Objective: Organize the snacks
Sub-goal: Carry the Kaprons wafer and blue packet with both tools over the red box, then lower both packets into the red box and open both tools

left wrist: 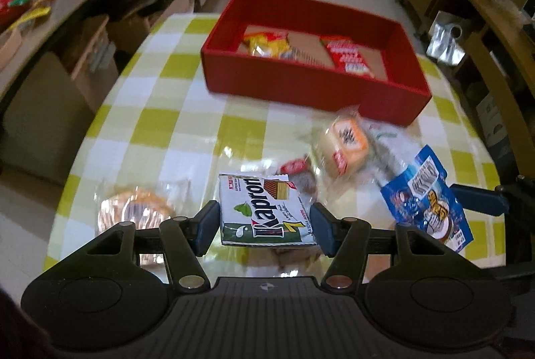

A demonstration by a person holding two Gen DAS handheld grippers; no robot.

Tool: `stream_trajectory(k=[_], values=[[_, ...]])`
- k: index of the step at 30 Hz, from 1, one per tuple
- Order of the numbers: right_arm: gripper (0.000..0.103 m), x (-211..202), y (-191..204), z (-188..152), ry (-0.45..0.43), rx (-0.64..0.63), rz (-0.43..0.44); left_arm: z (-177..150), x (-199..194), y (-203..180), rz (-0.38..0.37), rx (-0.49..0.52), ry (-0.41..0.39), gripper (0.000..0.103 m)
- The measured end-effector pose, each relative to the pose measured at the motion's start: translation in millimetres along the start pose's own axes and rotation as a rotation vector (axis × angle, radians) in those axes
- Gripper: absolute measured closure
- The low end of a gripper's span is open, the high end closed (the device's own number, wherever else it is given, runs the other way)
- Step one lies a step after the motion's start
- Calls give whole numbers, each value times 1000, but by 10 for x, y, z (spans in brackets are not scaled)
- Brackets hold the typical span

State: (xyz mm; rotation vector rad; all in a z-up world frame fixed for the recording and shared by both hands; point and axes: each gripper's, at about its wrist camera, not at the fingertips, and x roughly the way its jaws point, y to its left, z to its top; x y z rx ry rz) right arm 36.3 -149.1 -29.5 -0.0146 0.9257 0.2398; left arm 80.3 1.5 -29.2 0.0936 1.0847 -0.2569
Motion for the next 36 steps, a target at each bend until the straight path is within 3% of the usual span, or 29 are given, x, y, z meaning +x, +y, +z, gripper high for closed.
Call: stream_trajectory(k=[25,36], values=[[25,416,-744,868,-134,123,-170,1027,331,-302,-11,14,-144,38],[25,878,-1101,1138,-155,195,-166,1438,717,-361,40,2,-160,38]])
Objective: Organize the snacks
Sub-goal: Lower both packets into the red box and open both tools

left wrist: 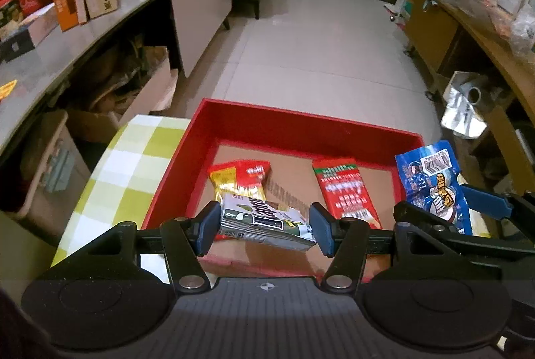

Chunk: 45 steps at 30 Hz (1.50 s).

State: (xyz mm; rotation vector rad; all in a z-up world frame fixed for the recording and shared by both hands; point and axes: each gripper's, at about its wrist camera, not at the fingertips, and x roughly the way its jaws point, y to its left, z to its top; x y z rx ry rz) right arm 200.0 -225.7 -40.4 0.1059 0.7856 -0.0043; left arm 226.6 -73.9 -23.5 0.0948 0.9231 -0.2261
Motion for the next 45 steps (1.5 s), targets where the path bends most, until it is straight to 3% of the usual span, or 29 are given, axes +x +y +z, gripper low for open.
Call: stream_trajectory(k=[8,16,21,45], values=[[25,403,-42,-30,34,30,7,52,380,0,46,11,43,38],[24,536,-36,-77,70,32,-4,19,481,17,70,22,70,36],[24,473,-45,-38,38,28,-14,23,440,34,76,17,59,26],[24,-143,68,9,8,-31,-67,-141,-45,54,85,22,8,20]])
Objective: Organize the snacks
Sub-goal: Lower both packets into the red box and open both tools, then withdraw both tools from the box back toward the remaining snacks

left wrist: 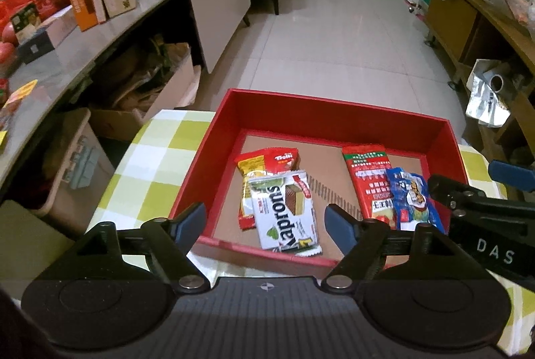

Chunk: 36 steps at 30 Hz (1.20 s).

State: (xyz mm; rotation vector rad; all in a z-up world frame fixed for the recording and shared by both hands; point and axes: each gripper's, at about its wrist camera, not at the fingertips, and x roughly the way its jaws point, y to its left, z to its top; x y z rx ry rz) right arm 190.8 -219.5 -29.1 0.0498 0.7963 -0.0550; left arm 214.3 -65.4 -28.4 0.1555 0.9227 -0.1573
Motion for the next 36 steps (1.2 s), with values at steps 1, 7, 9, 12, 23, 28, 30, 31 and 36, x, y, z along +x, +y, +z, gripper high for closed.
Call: stream_trajectory(k=[1,7,9,12,23,28,30,31,36], values=[[24,-30,4,-10,2,3,2,-13,-24,13,-2,-2,-1,20],[23,-219,100,-108,6,-5,12,-120,-147,87,-5,-4,-2,19],[23,-273,143,-156,7,-16,17,-154,-190,116,-9,-5,-2,19],[23,-335,214,-213,13,-34,26,-205,-263,153,-9,-4,-9,19],[23,-514,393,-390,28,-56,50,-408,-425,307,-9,3,-3,19],[23,-573,500,-456,37,-71,66,-519,-466,409,1,6,12,19],[23,-602,548,-478,36,-76,74,-564,-484,450,8,4,18,19],[23,-618,574,-488,36,-79,79,-583,-500,473,8,3,19,19],[23,-680,675,-547,40,-89,101,-682,-587,560,20,1,18,18]])
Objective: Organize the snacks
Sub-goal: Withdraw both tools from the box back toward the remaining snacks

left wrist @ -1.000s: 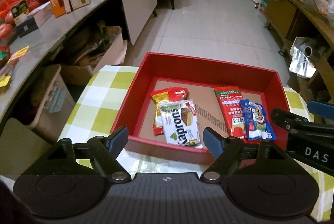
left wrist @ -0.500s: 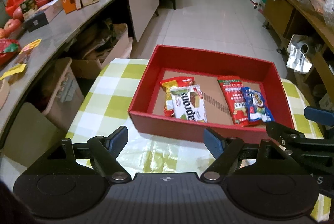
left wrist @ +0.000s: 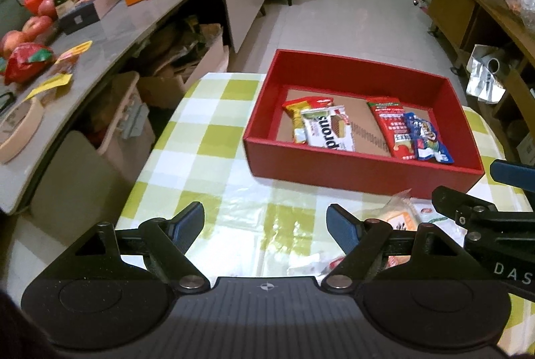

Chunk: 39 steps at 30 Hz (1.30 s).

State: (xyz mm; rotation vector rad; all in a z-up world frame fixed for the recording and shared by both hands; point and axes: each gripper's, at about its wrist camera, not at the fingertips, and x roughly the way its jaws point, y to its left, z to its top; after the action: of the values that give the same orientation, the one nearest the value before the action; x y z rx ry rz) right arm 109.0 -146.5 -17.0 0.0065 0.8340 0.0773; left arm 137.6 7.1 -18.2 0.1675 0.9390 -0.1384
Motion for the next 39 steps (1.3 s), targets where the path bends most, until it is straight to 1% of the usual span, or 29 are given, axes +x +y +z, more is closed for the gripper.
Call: stream_trajectory(k=[15,23,25,28,30,33,37,39], values=[[22,-94,301,-202,35,-39,51,-308,-132,233,31,-10,32,17],[22,-55,412,-345,94,-59,83,-504,-148,496,54,-43,78,17],[22,-33,454,-383,116,-72,89,-584,-131,577,73,-51,97,17],[22,-9,504,-428,138,-74,104,-685,-74,699,77,-70,137,17],[16,15,535,-452,152,-75,116,-723,-8,763,79,-84,160,17],[16,61,561,-469,165,-84,113,-743,153,827,86,-110,208,16],[16,143,546,-466,186,-65,118,-764,342,881,41,-167,279,16],[16,182,559,-468,195,-71,115,-754,420,851,70,-161,282,16]])
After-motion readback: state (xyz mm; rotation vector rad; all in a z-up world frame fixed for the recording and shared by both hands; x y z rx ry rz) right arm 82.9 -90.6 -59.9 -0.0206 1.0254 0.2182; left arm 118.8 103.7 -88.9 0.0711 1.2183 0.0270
